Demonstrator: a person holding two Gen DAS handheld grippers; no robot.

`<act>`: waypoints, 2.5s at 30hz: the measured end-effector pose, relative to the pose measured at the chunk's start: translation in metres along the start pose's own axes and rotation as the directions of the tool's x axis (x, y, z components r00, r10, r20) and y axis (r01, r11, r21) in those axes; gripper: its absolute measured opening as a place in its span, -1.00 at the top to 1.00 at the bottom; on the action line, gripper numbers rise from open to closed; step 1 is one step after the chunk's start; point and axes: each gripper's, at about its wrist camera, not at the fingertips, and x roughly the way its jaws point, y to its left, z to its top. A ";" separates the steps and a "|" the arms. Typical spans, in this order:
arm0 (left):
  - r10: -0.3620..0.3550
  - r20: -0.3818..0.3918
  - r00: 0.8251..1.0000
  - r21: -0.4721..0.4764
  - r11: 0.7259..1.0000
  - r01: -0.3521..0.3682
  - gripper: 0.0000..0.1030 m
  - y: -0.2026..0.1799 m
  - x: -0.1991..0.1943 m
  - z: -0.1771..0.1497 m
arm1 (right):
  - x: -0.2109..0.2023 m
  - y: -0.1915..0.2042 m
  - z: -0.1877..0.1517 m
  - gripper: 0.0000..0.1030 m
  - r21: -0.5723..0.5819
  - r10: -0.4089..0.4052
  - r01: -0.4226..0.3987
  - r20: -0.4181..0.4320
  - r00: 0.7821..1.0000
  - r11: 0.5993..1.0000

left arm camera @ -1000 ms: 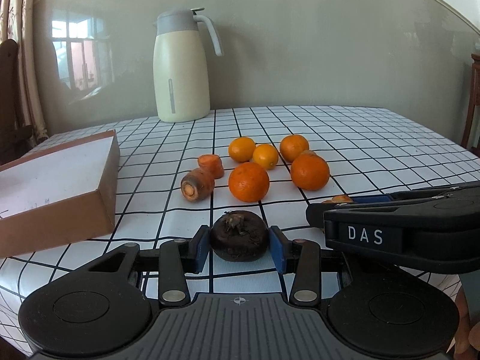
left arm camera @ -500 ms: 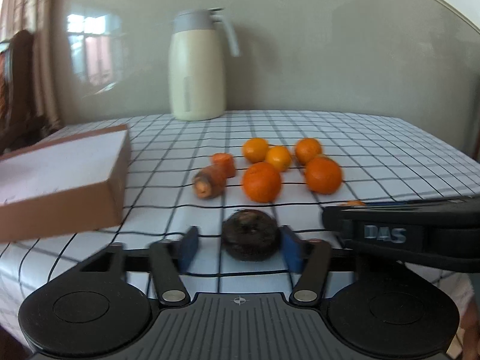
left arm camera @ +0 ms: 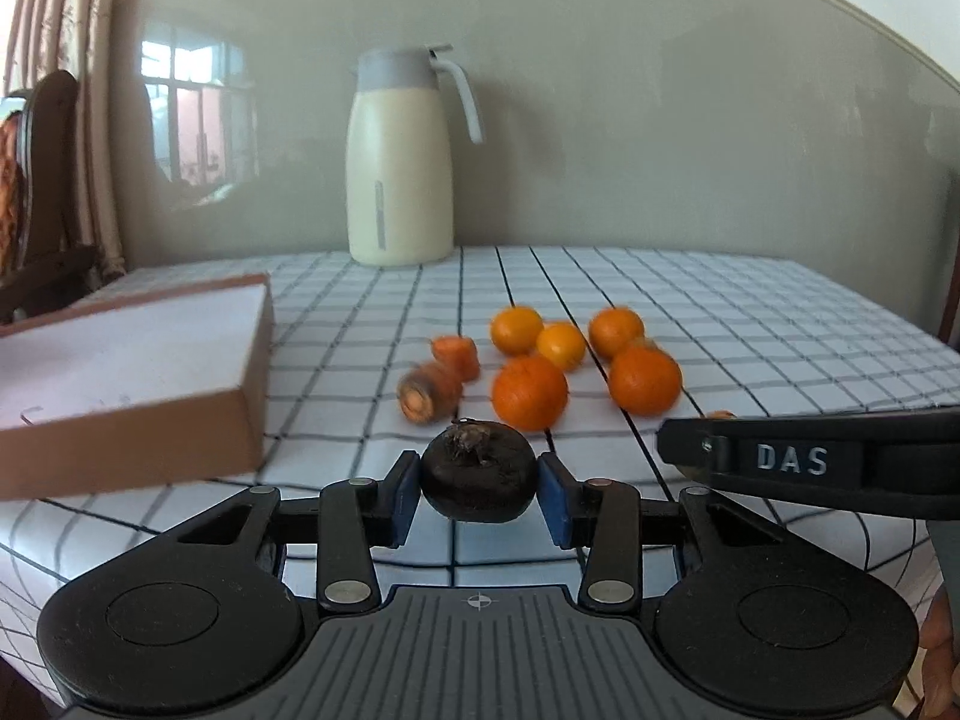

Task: Organize fruits
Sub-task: 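Lift the dark brown fruit with the left tool while the right tool lifts the cut orange piece, then lower the dark fruit into the box and open the left tool while the right tool releases its piece there, then move both open tools back from the box to the fruit pile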

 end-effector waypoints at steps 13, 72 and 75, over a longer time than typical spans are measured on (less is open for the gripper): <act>0.150 0.096 0.984 -0.098 0.985 -0.141 0.18 0.083 -0.042 0.022 | -0.004 0.061 0.031 0.49 -0.066 0.243 -0.237 0.099 0.965 0.969; 0.557 0.073 0.827 -0.285 0.807 -0.518 -1.00 0.206 -0.060 0.033 | 0.029 0.111 0.060 -0.89 -0.210 0.407 -0.363 0.229 0.884 0.908; 0.530 0.075 0.845 -0.254 0.829 -0.498 -1.00 0.190 -0.054 0.035 | 0.029 0.103 0.059 -0.88 -0.202 0.398 -0.361 0.195 0.896 0.911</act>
